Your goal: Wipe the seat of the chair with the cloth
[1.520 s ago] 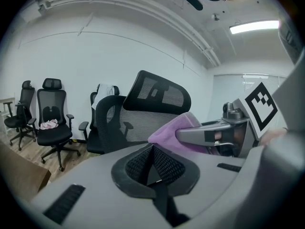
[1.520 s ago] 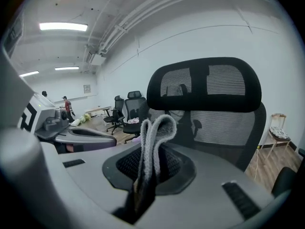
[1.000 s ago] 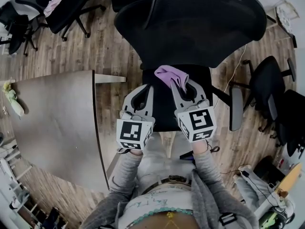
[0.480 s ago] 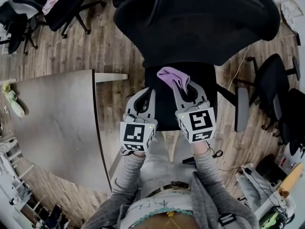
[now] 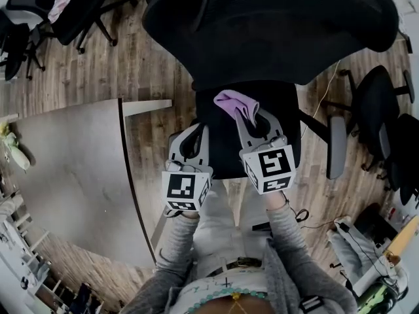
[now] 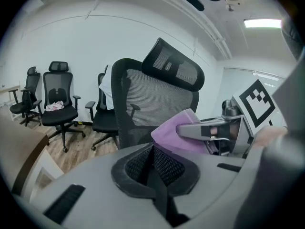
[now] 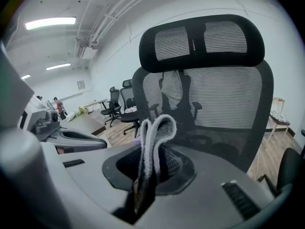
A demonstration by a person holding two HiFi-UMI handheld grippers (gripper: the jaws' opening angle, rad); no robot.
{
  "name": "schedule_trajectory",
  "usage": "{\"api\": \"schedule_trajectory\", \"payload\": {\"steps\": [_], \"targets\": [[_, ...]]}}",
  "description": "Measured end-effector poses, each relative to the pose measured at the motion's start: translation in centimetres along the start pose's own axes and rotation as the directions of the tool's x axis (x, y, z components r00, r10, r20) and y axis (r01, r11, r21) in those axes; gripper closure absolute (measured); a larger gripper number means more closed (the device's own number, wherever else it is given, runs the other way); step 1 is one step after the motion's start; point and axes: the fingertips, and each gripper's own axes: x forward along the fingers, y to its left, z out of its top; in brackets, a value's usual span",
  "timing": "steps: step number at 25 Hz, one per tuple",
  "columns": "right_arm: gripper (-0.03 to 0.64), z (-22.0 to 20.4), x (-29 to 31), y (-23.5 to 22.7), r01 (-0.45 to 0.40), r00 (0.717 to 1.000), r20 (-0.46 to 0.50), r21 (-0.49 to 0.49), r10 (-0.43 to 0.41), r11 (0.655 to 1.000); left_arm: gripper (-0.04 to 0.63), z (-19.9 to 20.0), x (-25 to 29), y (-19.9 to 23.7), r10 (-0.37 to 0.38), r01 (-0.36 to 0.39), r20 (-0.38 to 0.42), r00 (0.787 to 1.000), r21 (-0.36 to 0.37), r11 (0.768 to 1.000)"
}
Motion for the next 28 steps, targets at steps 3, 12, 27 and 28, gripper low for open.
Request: {"api": "schedule_trajectory", "payload": {"steps": [3,12,27,28], "targets": [[0.566,-1.1,0.8,-0.5,0.005,1.0,-0.012,-0.001,-0.005,1.0,0.595,-0.7,0.5,0.4,0.002,-0.002,-0.007,1.0,0.0,1.0],[0.566,-4.6,4.1,-1.0,-0.007,0.998,-0.06,-0.031,0.005,0.999,0.596,-2.3,1.7,1.4,0.011,-0.011,-0.036,0.999,0.001,1.0],[0.566,-11.5,8.4,-1.1,-0.096,0.981,-0.171,-0.043,0.087,0.994,0.596,-4.4,1.6,2.7,0.014,-0.015,-0.069,0.998,-0.015,1.0],[0.566,-11.8,8.6,-1.1,-0.106,0.98,-0.176,-0.062,0.093,0.992,0.595,-4.5,1.6,2.8,0.014,-0.015,-0.07,0.997,-0.015,1.0]]}}
